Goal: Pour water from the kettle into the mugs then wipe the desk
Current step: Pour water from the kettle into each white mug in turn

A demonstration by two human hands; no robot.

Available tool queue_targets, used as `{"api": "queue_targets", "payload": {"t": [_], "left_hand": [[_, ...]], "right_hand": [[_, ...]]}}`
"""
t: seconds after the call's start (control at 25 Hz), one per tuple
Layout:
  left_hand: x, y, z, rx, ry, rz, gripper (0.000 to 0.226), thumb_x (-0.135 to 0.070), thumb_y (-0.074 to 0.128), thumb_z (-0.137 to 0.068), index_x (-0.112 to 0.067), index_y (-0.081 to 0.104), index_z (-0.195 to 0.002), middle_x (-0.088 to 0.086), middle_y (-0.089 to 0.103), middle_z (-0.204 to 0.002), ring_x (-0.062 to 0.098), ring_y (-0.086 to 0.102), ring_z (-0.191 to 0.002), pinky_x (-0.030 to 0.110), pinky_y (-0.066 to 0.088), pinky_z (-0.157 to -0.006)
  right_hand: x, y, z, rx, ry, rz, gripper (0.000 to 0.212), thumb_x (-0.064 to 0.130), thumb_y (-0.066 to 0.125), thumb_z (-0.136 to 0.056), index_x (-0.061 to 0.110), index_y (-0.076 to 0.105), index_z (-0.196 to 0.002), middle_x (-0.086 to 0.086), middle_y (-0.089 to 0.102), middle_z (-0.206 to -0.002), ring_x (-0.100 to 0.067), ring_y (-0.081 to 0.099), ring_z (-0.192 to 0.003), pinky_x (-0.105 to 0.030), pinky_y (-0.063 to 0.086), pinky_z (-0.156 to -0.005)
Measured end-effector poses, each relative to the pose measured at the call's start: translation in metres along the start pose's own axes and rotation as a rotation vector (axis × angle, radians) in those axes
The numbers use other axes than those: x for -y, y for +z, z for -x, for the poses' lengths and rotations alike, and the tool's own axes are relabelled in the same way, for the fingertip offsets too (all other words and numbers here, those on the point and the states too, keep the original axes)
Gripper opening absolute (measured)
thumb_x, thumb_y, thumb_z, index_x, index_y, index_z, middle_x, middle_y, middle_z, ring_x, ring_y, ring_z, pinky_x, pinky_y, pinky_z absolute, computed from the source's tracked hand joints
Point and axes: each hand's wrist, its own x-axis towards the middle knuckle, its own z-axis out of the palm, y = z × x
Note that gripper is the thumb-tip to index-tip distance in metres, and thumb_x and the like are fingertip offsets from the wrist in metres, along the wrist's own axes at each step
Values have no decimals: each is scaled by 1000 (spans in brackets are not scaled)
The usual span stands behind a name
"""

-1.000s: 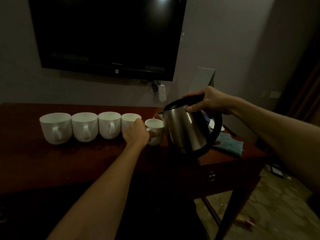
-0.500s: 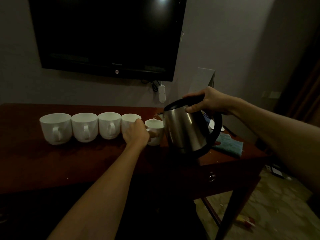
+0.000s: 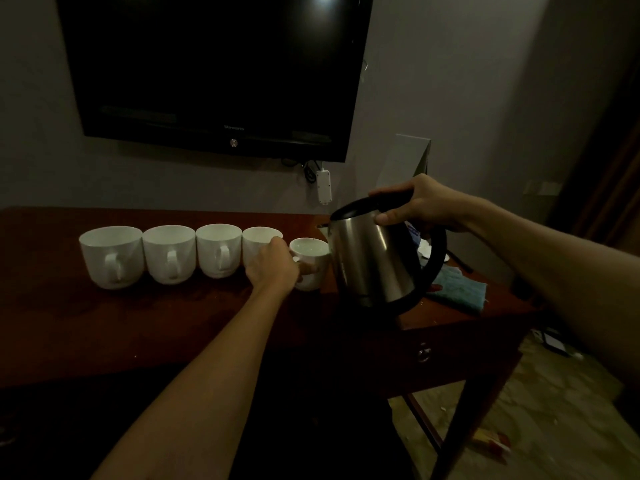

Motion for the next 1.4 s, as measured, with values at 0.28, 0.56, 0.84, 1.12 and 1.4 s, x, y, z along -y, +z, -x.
{"api": "queue_targets", "payload": {"t": [0.28,0.56,0.84,1.12,1.4], "left_hand": [[-3,2,1,-20,-21,-5,48,-44,82,-77,-13,61,-107,1,69,-100,19,60,-91,33,39,-62],[-11,4,4,-19,-51,16,46,-41,81,-81,-12,60,-110,-1,66,-103,17,58,-92,30,34,-61],[-16,15,-6,-50,-70,-22,46,-41,79,-82,-12,61,-112,6,69,-107,24,64,-100,38,52,-76],[-29,29,-7,-169,-110,-10,34,-30,74,-89,-11,65,-115,6,70,-109,23,65,-102,33,48,-73],[-39,38,-6,-216,-134,-56,34,-32,72,-89,-11,66,-115,8,68,-109,23,64,-101,38,54,-83]], "right_hand": [[-4,1,13,-65,8,-32,67,29,77,-78,29,53,-141,-6,63,-117,-2,59,-49,-18,47,-45],[-30,19,36,-234,45,-193,39,18,74,-82,0,66,-116,-10,65,-85,-6,58,-47,-16,45,-43],[-60,48,29,-406,-66,-267,45,13,79,-80,2,66,-122,10,61,-64,7,57,-46,-8,43,-45],[-74,49,21,-435,-118,-264,56,24,82,-77,10,64,-129,5,63,-78,11,57,-51,-7,43,-46],[-75,51,19,-457,-151,-290,53,21,82,-77,11,64,-126,2,66,-84,11,60,-53,-7,44,-47]]}}
